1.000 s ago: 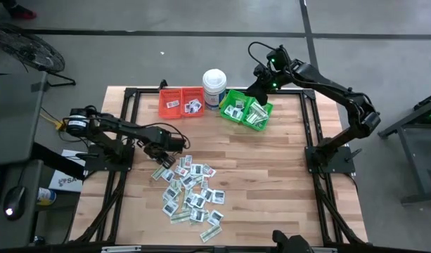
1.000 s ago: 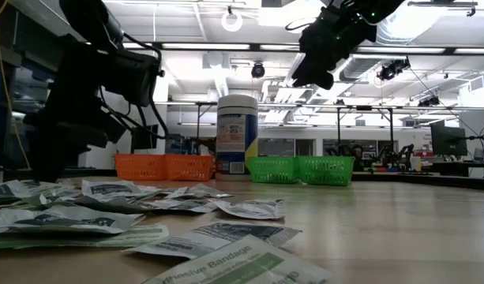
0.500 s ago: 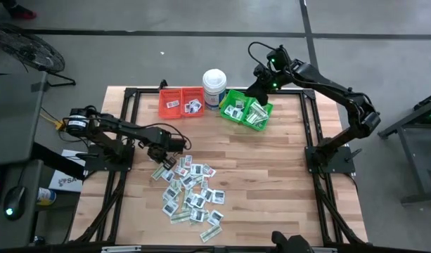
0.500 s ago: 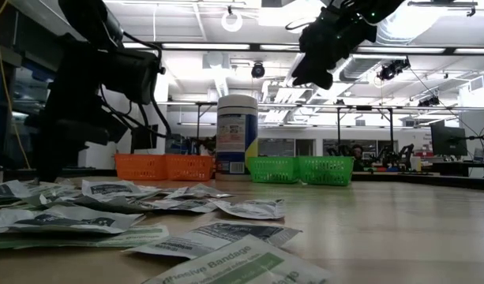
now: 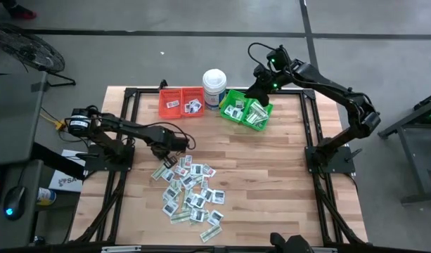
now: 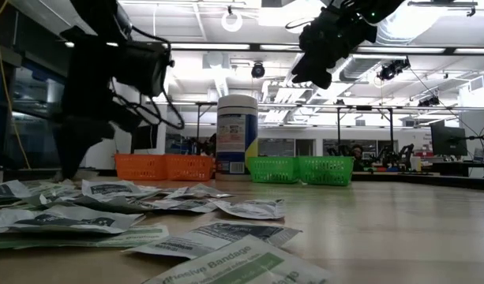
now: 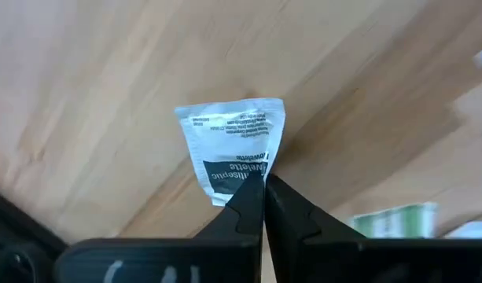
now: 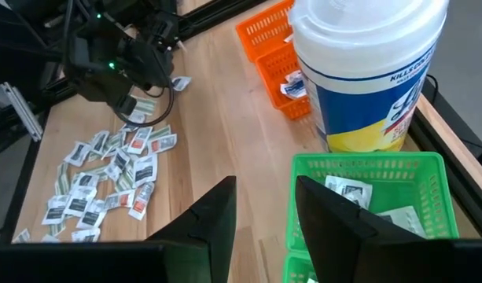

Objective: Pick & Place First Aid Supplies
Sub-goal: Put the black towelette pack into the left green bin

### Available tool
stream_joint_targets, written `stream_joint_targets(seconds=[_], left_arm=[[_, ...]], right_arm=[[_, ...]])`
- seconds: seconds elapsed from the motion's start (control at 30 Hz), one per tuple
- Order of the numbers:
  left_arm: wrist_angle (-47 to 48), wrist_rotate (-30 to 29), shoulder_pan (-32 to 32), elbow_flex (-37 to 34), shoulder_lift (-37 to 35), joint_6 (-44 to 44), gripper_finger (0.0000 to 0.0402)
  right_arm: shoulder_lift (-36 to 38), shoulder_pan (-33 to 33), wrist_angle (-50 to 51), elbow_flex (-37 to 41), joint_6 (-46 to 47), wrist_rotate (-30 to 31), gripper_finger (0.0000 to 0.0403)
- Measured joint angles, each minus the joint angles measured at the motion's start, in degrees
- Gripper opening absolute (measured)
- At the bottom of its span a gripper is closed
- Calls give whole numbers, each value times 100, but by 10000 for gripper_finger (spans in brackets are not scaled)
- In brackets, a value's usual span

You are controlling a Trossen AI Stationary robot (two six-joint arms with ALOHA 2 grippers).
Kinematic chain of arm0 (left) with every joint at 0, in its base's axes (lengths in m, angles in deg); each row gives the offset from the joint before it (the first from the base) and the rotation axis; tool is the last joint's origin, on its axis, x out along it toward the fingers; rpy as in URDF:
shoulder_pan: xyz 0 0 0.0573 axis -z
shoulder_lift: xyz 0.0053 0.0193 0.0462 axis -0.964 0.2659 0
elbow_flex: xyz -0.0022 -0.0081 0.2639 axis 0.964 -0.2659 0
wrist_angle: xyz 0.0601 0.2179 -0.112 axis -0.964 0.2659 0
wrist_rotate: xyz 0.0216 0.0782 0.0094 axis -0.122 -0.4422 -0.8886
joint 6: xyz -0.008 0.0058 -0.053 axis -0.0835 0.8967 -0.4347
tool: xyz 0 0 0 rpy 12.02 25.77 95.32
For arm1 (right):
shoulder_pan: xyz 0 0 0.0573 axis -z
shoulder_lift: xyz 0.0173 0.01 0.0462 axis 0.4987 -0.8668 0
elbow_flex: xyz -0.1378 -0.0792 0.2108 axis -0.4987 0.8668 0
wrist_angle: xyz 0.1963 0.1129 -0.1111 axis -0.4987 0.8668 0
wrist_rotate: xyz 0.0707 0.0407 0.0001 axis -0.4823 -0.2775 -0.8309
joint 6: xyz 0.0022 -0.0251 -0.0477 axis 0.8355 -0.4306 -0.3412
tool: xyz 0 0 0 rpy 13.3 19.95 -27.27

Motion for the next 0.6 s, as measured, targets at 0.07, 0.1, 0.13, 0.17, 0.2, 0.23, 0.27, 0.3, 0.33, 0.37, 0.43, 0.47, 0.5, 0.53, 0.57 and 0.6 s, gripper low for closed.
stream_joint_targets(seconds=[0.07,0.1,0.13,0.17,0.2,0.23,0.27,0.3,0.33,0.37,0.43,0.47,0.5,0.53,0.57,0.6], left_arm=[[9,-43,0,98,-2,62,0],[51,-77,0,148,-2,112,0],[66,-117,0,193,-4,170,0],[66,-154,0,251,-4,220,0],[55,-224,0,312,-4,305,0],[56,-286,0,376,-4,402,0],[59,-333,0,441,-7,483,0],[61,-405,0,499,-9,558,0],[57,-455,0,562,-9,644,0],[53,-511,0,631,-11,736,0],[53,-605,0,752,-13,903,0],[62,-665,0,827,-13,1006,0],[66,-716,0,914,-13,1111,0],[62,-749,0,1009,-13,1216,0],[50,-795,0,1106,-13,1326,0],[49,-852,0,1209,-14,1429,0]], right_arm=[[0,1,-1,0,-1,-77,126],[0,1,-4,0,-2,-108,126],[0,0,-7,0,-2,-140,126],[0,1,-11,0,-5,-182,126],[0,1,-11,0,-24,-207,126],[0,1,-11,0,-65,-214,126],[2,-1,-7,0,-106,-216,126],[2,1,1,0,-123,-216,126],[2,1,3,0,-127,-216,126],[2,1,2,0,-127,-216,126],[2,1,2,0,-127,-219,126],[2,1,3,0,-127,-221,126],[2,1,2,0,-129,-223,126],[2,1,2,0,-131,-225,126],[2,1,2,0,-143,-225,126],[2,1,1,0,-150,-227,126]])
